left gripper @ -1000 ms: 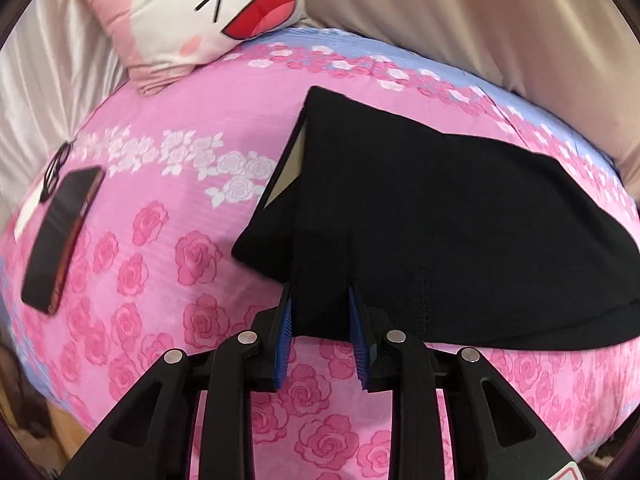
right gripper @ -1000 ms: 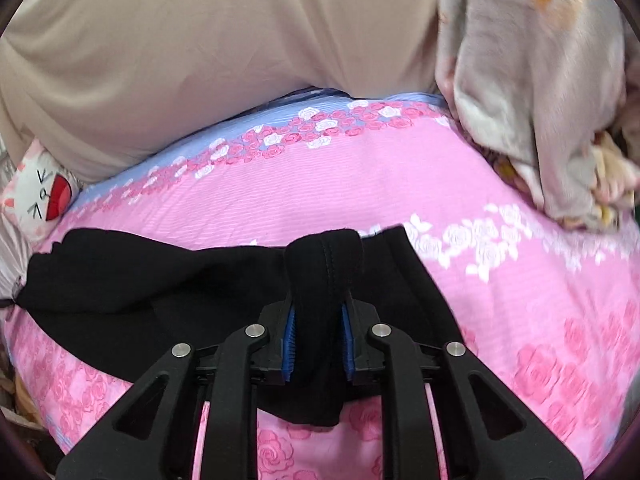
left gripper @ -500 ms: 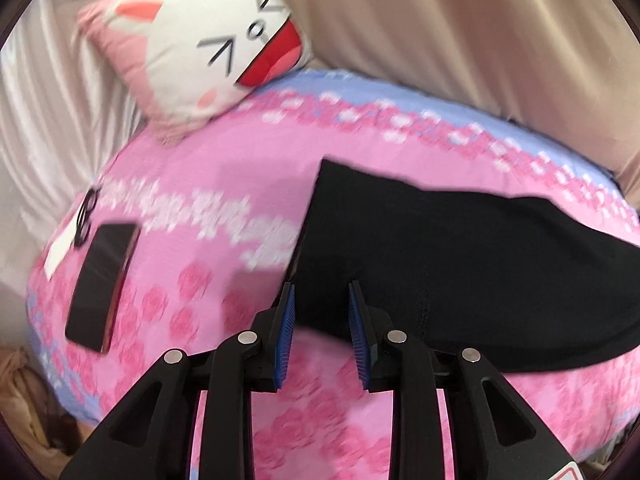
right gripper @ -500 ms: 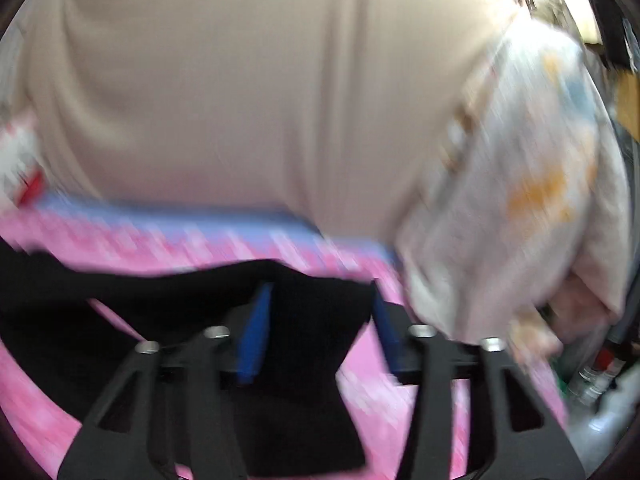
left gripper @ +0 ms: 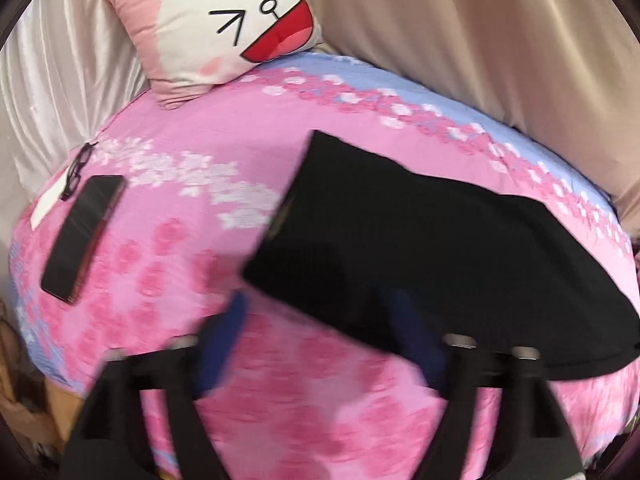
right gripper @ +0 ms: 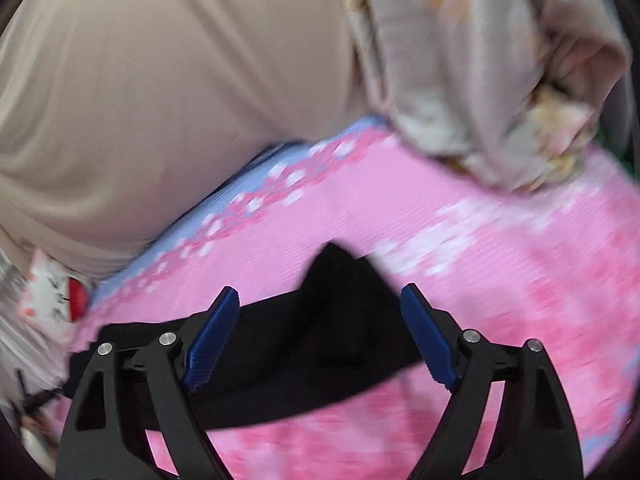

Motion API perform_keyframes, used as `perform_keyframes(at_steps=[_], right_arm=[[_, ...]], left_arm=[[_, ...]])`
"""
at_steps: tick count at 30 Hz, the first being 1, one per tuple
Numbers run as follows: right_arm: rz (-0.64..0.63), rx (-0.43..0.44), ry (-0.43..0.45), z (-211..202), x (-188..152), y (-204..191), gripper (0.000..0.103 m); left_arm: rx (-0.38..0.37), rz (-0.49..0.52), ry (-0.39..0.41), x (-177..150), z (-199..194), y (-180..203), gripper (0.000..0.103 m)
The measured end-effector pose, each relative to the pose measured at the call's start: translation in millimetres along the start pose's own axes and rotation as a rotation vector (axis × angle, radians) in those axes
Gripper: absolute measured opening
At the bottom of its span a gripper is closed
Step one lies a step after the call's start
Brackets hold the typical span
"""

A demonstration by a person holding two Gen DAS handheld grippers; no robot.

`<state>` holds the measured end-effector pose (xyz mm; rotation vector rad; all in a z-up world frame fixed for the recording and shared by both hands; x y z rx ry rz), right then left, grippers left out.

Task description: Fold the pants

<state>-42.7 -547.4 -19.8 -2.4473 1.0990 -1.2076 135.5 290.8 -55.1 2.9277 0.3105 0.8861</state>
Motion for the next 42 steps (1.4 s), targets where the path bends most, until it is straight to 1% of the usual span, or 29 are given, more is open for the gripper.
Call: perform_keyframes(at_steps=[2,4,5,6,7,8,9,10,11,12,14,15,16,17,19,20,21,24,26,27,28,31,32,34,37,39,40,41,42], right_arm=[[0.032,-0.049,-0.051,23,-4,-5,0.080],[0.073,-0.119,-0.121,53,-7,-1,0.080],[0.092,-0.140,-0.142,66,-8,0,0.075],[0.093,-0.159,-0.162,78,-8,-1,0.067],[0.082,-0.184,-0.172,85,-7,0,0.045],[0.049,-0.239,-0.167,92,-2,-4,0.019],[0.039,-0.229,-0.144,89,4,-9,0.009],[0.042,-0.179,-0.103,79,12,-18,0.005],[0.024,-0.091,-0.021,55,24,-37,0.005],[-0.007,-0.050,0.033,36,30,-47,0.005],[-0.072,-0.048,0.119,-1,30,-50,0.006],[-0.074,-0.078,0.104,-6,21,-33,0.006],[-0.038,-0.141,0.053,0,8,-4,0.016],[0.023,-0.211,-0.019,10,-8,31,0.031],[0.154,-0.280,-0.078,13,-37,80,0.032],[0.189,-0.266,-0.070,8,-45,89,0.032],[0.205,-0.239,-0.036,-3,-51,93,0.032],[0.150,-0.239,0.001,-14,-54,79,0.037],[0.097,-0.214,0.000,-11,-49,56,0.054],[0.067,-0.213,0.002,-7,-46,47,0.059],[0.041,-0.217,0.006,-4,-45,39,0.069],[-0.019,-0.218,-0.002,10,-43,13,0.071],[-0.026,-0.208,-0.004,11,-44,6,0.071],[-0.052,-0.173,-0.007,13,-48,-11,0.071],[-0.097,-0.195,-0.011,19,-55,-22,0.071],[-0.092,-0.224,-0.030,22,-62,-21,0.071],[-0.086,-0.212,-0.038,21,-65,-22,0.071],[-0.085,-0.199,-0.040,19,-68,-24,0.071],[-0.095,-0.197,-0.033,15,-70,-28,0.071]], left_arm=[[-0.011,-0.028,-0.021,-4,10,11,0.082],[0.031,-0.035,-0.074,-8,29,15,0.086],[0.072,-0.035,-0.100,-11,41,14,0.086],[0.106,-0.037,-0.123,-14,50,11,0.086],[0.128,-0.044,-0.154,-18,62,9,0.089],[0.123,-0.063,-0.134,-18,66,8,0.091],[0.124,-0.068,-0.120,-17,65,7,0.091],[0.128,-0.059,-0.126,-15,66,7,0.091],[0.126,-0.058,-0.130,-15,65,7,0.091],[0.122,-0.055,-0.140,-15,65,6,0.091],[0.113,-0.045,-0.147,-18,64,4,0.092],[0.110,-0.037,-0.149,-18,63,2,0.092],[0.101,-0.031,-0.147,-19,63,1,0.092],[0.093,-0.029,-0.144,-20,62,0,0.092],[0.089,-0.019,-0.144,-21,62,0,0.092],[0.086,-0.018,-0.148,-20,62,0,0.092],[0.084,-0.019,-0.153,-20,63,-1,0.093],[0.078,-0.027,-0.176,-19,65,-2,0.094],[0.076,-0.037,-0.182,-17,66,-2,0.095],[0.078,-0.040,-0.178,-17,66,-2,0.095],[0.069,-0.040,-0.170,-17,66,0,0.088],[0.008,-0.005,-0.142,-13,54,10,0.032],[-0.006,-0.006,-0.140,-11,48,9,0.025],[-0.060,-0.018,-0.149,-9,39,0,0.023],[-0.134,-0.070,-0.213,-18,53,-18,0.029],[-0.184,-0.091,-0.203,-19,46,-18,0.037],[-0.191,-0.101,-0.202,-20,42,-19,0.049],[-0.169,-0.102,-0.188,-19,35,-20,0.066],[-0.134,-0.093,-0.169,-18,30,-22,0.070]])
Point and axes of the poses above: each gripper's, at about its wrist camera, not at the fingertips, and z roughly the way its jaws point, y to its right, x to its top, the point moved 6 cm from there along z, roughly the way its jaws point, and after that the axes turned 1 degree about -y, right-handed, at the moved point
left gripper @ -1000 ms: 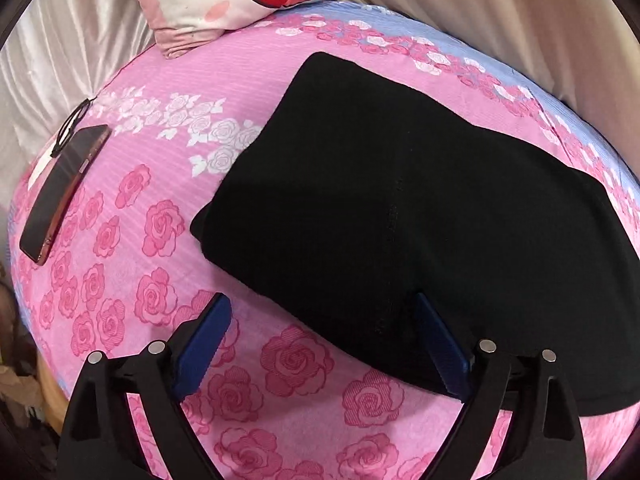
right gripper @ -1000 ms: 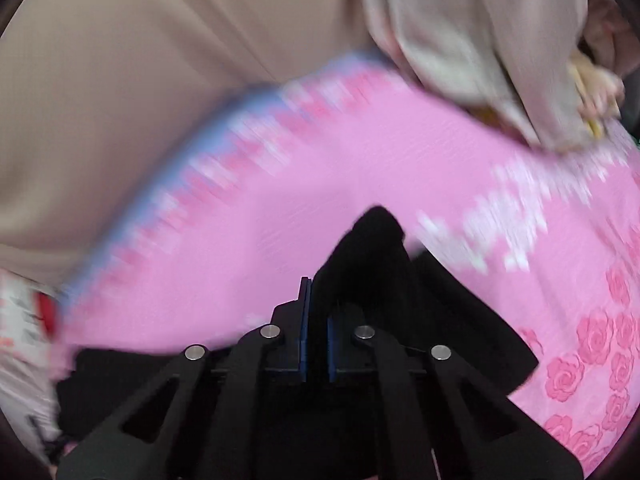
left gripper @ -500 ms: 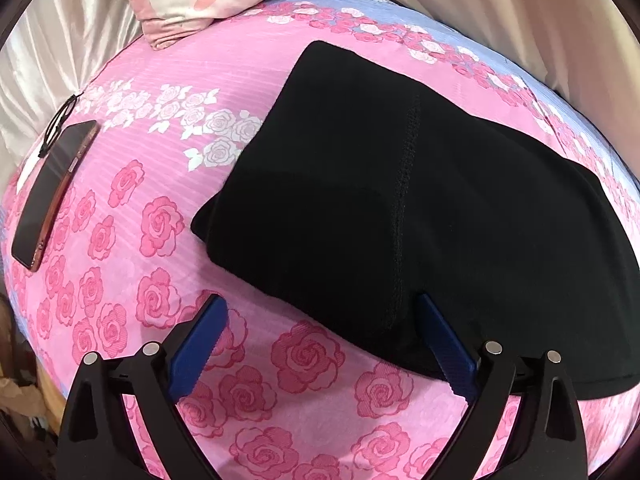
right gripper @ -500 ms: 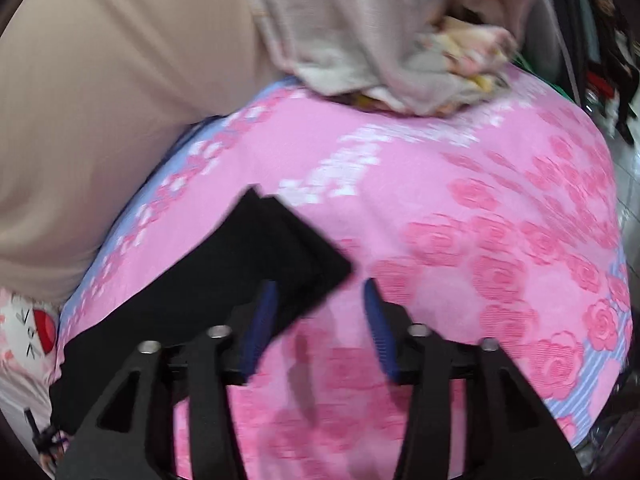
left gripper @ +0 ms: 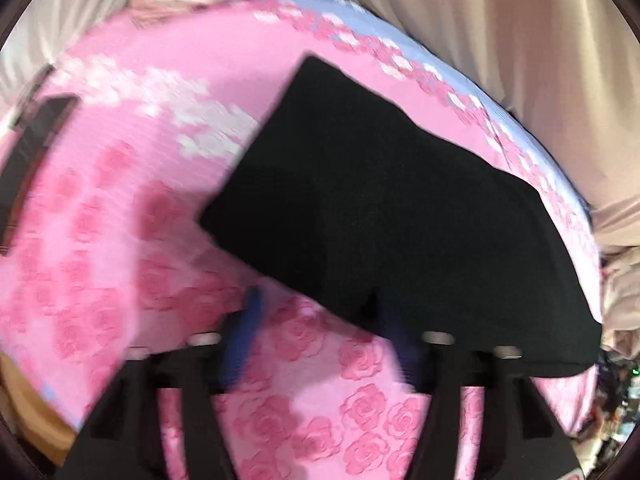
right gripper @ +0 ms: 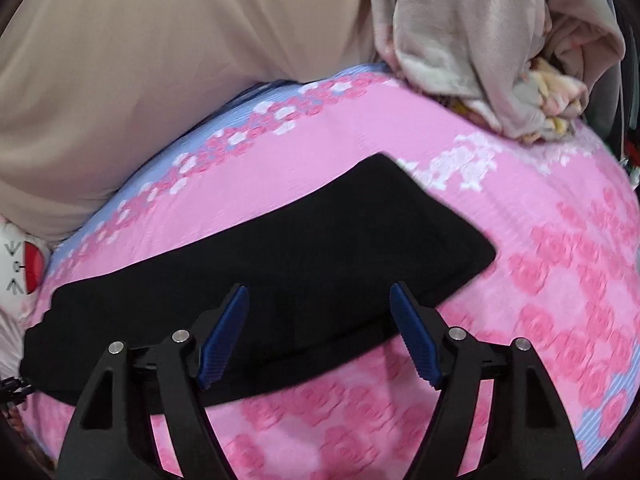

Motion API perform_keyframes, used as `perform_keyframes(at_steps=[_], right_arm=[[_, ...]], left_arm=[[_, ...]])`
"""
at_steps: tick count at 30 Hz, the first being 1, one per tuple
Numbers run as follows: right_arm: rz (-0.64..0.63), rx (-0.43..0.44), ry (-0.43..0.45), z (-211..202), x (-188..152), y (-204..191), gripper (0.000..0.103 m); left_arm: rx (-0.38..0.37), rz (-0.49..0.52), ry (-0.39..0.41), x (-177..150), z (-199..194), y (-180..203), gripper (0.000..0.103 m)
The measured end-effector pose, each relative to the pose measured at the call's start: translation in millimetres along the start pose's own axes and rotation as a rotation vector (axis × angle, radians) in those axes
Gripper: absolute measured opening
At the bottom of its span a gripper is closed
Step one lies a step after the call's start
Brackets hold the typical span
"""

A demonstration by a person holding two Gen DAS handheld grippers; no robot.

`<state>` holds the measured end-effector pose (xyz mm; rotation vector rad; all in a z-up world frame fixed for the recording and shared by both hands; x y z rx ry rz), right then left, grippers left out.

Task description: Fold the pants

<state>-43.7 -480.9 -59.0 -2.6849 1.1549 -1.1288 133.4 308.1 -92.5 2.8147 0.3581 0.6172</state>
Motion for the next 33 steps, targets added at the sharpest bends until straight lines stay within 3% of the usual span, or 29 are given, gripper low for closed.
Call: perform_keyframes(at_steps=[4,7,10,12,15,16,19,22,24,28,30,32,33], right_arm=[[-0.013,-0.024,0.008,-9,-7,-5,0.073],[-0.020,0.086,-0.010,-17,-23,-34,0.073],[-0.094,0.201,-0.051,-19,-47,-86,0.073],[-0.229,0.241,-0.059,-19,-65,-131,0.073],[-0.575,0.182,-0.025,-14,-95,-199,0.075],[-0.678,0.163,-0.016,-10,-105,-216,0.085],[-0.914,0.115,0.016,2,-129,-253,0.089],[-0.978,0.162,-0.020,16,-139,-270,0.088],[-0.959,0.240,-0.069,26,-137,-276,0.081],[-0.949,0.277,-0.150,48,-139,-282,0.064],[-0.909,0.294,-0.165,51,-133,-282,0.051],[-0.885,0.308,-0.191,50,-130,-281,0.027],[-0.875,0.322,-0.206,48,-130,-281,0.022]], left_arm=[[0.230,-0.011,0.150,9,-41,-9,0.072],[0.197,-0.040,0.213,10,-61,8,0.072],[0.146,0.060,0.233,4,-61,54,0.078],[0.113,0.128,0.213,-4,-45,88,0.084],[0.073,0.200,0.126,-20,-6,129,0.084],[0.076,0.213,0.096,-25,9,138,0.084],[0.125,0.260,0.063,-36,32,153,0.084],[0.222,0.283,0.062,-43,44,149,0.084],[0.216,0.284,0.072,-45,40,143,0.086],[0.211,0.278,0.067,-42,40,133,0.087],[0.213,0.287,0.065,-40,40,130,0.087],[0.217,0.294,0.062,-40,41,129,0.088],[0.217,0.301,0.057,-40,41,129,0.088]])
Point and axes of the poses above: each gripper's, at about its wrist camera, not at the fingertips, and z roughly the way its jaws point, y to its right, x to its top, the point moved 6 cm from there along z, roughly the way its jaws point, and after that the axes turned 1 degree about -y, right-handed, at the moved point
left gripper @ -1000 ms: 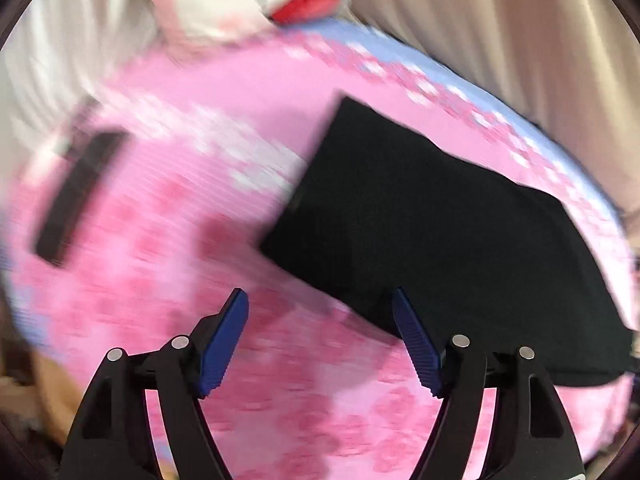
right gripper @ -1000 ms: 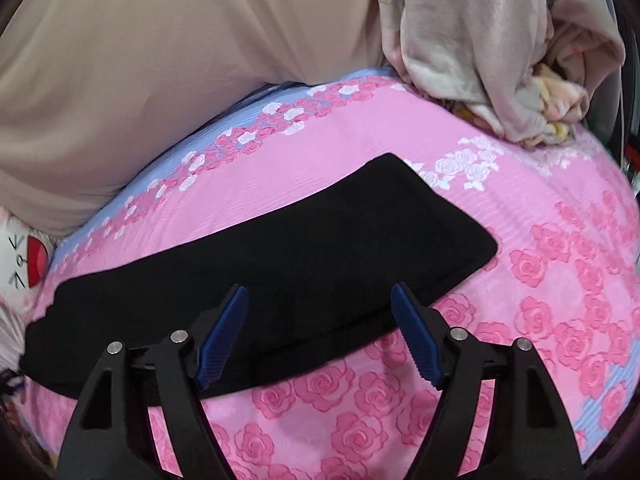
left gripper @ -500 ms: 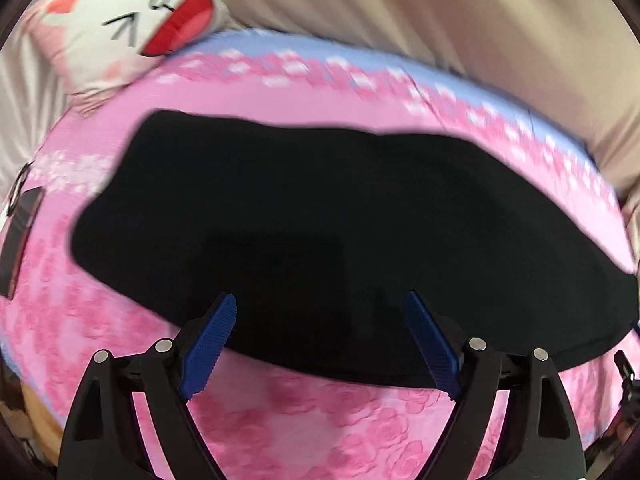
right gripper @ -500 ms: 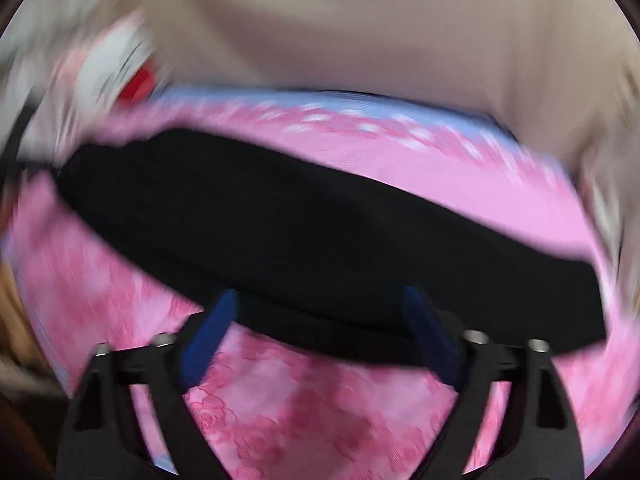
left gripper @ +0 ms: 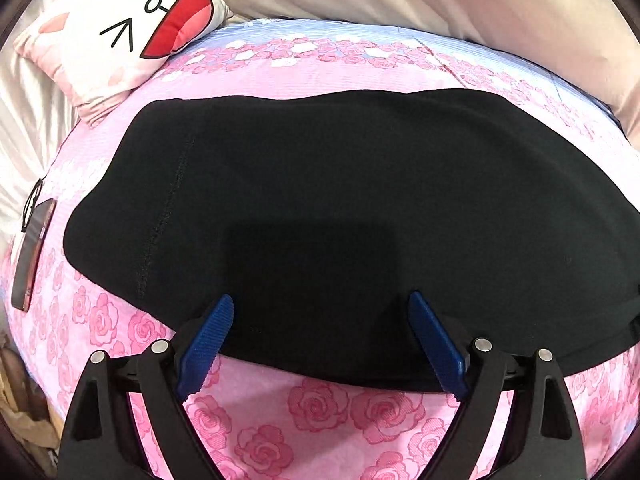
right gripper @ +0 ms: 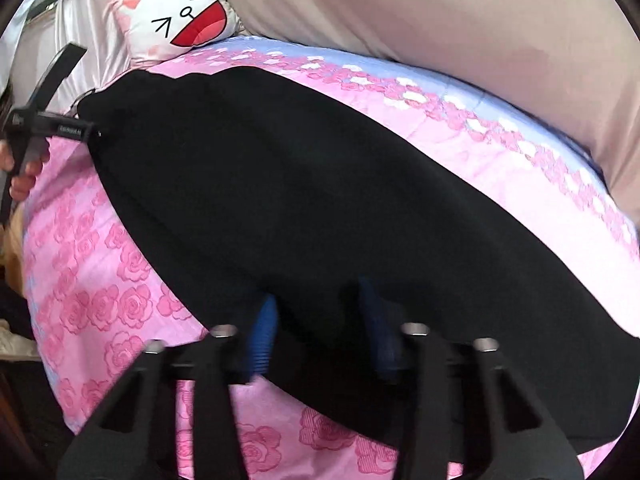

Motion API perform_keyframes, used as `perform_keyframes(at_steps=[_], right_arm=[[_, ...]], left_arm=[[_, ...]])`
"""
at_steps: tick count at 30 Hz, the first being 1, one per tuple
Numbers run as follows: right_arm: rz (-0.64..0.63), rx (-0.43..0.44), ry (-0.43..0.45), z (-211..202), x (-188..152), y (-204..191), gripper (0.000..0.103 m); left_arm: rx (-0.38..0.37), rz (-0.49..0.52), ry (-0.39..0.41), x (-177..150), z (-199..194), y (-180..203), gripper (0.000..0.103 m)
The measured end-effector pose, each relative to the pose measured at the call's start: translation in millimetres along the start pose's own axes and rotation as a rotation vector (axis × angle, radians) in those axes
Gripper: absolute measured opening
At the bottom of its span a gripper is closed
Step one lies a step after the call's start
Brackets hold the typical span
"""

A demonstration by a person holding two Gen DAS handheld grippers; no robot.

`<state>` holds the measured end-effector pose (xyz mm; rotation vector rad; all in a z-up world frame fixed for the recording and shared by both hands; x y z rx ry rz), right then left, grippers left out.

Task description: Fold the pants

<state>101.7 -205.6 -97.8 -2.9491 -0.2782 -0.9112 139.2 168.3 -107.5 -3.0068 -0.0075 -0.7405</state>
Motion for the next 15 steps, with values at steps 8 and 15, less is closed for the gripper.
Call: perform_keyframes(at_steps=[8,15], right_arm=[[0.060,0.112,-0.008,-29,-42,-16,0.018],[0.002,-0.060,0.084,-50,-30,6,0.038]], left_arm=[[0.034,0.062,-0.016,-18,-7,-10,0.093],[-0.011,-0.016,0.027,-2,-37,4,0.092]])
Point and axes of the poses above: each gripper's, at about its wrist camera, not at the fingertips, and z roughly the way its jaws point, y to its right, x to its top, the point moved 6 cm from there along z, roughly the way its jaws point, and after that the axes turned 1 degree about -y, right-handed, at the moved point
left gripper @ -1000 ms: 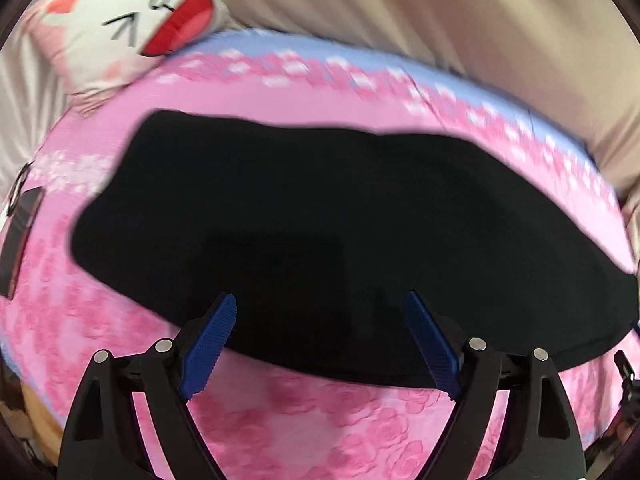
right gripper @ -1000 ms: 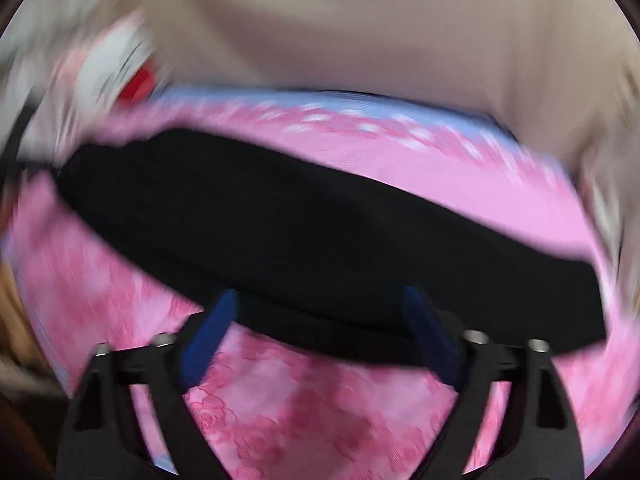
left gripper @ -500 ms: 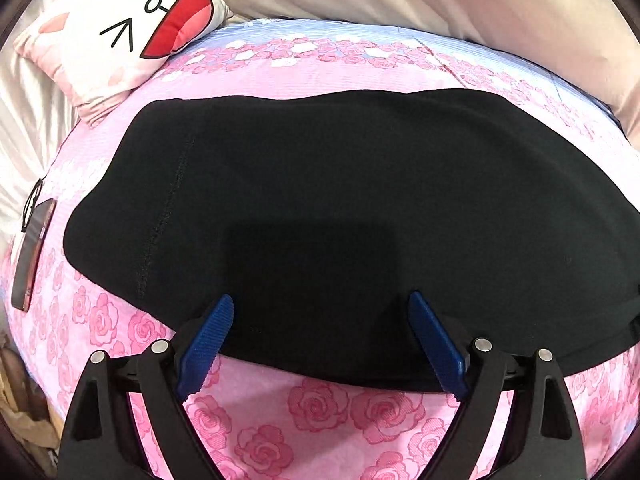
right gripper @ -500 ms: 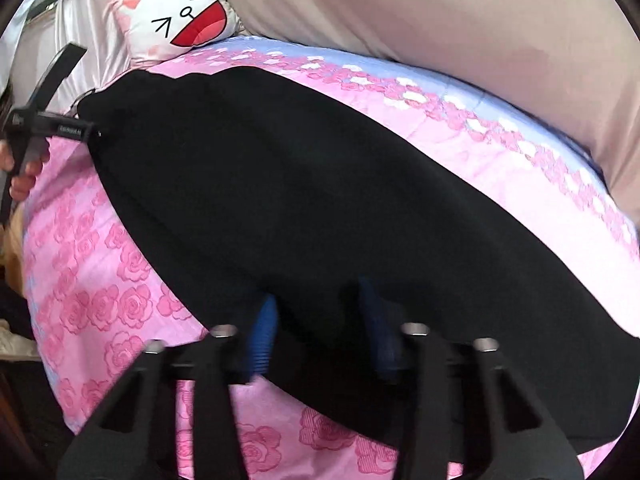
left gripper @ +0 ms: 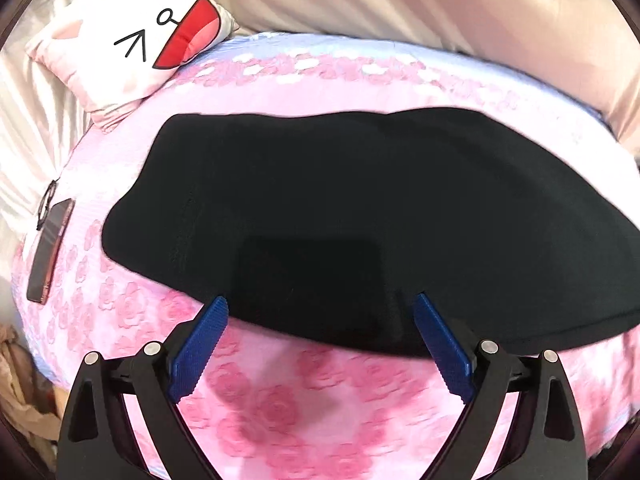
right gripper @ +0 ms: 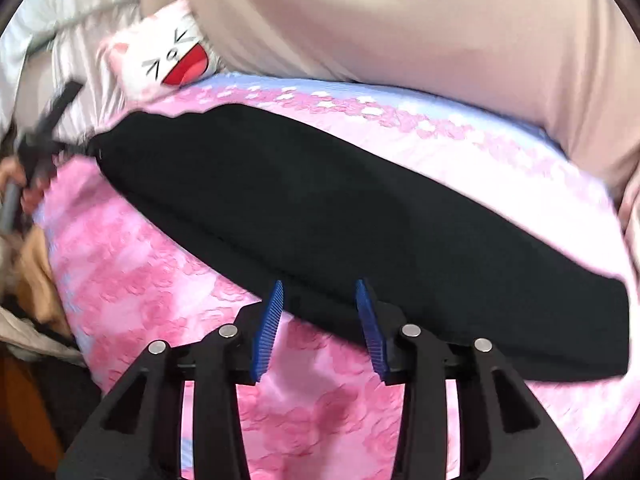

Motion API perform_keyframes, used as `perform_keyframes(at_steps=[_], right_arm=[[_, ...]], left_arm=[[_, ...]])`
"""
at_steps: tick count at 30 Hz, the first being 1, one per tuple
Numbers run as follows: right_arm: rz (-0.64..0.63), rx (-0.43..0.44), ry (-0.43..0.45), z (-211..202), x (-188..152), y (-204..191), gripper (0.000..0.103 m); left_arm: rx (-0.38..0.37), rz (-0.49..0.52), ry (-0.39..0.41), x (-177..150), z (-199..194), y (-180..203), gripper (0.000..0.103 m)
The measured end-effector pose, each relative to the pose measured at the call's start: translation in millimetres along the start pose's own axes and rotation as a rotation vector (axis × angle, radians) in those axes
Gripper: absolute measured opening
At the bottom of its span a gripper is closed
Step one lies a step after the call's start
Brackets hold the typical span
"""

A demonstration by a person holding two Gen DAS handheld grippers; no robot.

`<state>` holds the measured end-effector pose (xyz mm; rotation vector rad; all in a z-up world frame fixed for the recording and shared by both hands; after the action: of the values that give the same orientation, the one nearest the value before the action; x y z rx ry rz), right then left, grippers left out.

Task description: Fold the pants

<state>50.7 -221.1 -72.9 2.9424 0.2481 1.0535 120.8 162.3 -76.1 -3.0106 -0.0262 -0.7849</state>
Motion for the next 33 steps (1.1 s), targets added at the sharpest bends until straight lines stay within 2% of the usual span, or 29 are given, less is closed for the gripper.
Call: perform_keyframes(at_steps=[3,6,9,11,12,15,16,17,19,21,22,23,24,25,26,28,29,31,33], right_arm=[[-0.101,0.010,-0.047,21,3,-15,0.037],[-0.136,0.027,-0.051,35,13,-18,0.037],[-0.132,0.069,-0.067,51,25,-18,0.036],[-0.132,0.106,-0.084,55,27,-20,0.012],[-0.135,0.137,-0.097,49,26,-24,0.008],[-0.156,0.211,-0.138,29,5,-37,0.005],[-0.143,0.245,-0.158,28,-4,-40,0.000],[-0.141,0.251,-0.163,29,-8,-43,0.000],[-0.073,0.237,-0.095,20,-9,-33,0.000],[0.070,0.223,-0.003,-6,-7,-1,0.005],[0.139,0.182,0.047,-21,-8,23,0.024],[0.199,0.108,0.092,-36,-11,49,0.065],[0.273,-0.041,0.146,-57,-20,87,0.088],[0.343,-0.170,0.191,-77,-35,126,0.097],[0.399,-0.221,0.195,-88,-46,152,0.097],[0.608,-0.300,0.195,-112,-86,225,0.096],[0.668,-0.309,0.191,-117,-99,245,0.091],[0.787,-0.316,0.160,-120,-125,288,0.082],[0.841,-0.289,0.155,-117,-137,313,0.081]], left_arm=[[-0.047,0.033,-0.005,2,0,29,0.092],[-0.076,0.118,0.014,-3,-5,66,0.092],[-0.071,0.187,0.044,-6,-12,93,0.092],[-0.059,0.220,0.062,-5,-15,108,0.092],[-0.055,0.235,0.065,-4,-16,114,0.092],[-0.061,0.259,0.075,-1,-20,121,0.092],[-0.066,0.260,0.074,1,-20,122,0.092],[-0.080,0.263,0.068,3,-18,127,0.092],[-0.097,0.267,0.055,10,-10,135,0.092],[-0.110,0.283,0.038,12,-2,150,0.092],[-0.116,0.299,0.029,10,2,156,0.092],[-0.112,0.311,0.021,8,5,162,0.092],[-0.107,0.335,0.005,4,12,169,0.092],[-0.103,0.353,-0.012,-2,18,173,0.092],[-0.100,0.371,-0.034,-8,24,177,0.092],[-0.101,0.382,-0.041,-20,30,182,0.092],[-0.098,0.375,-0.014,-21,28,181,0.092],[-0.101,0.360,-0.019,-23,27,180,0.092],[-0.109,0.327,-0.035,-24,27,177,0.092]])
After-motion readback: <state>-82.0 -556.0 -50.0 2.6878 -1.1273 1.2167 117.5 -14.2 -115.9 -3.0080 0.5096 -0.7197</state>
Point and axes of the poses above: each gripper's, at about its wrist camera, not at the fingertips, and z roughly the way its jaws point, y to its right, x to its top, the point moved 6 cm from there along z, roughly the way its jaws point, and after that the axes turned 1 degree about -y, right-handed, at the moved point
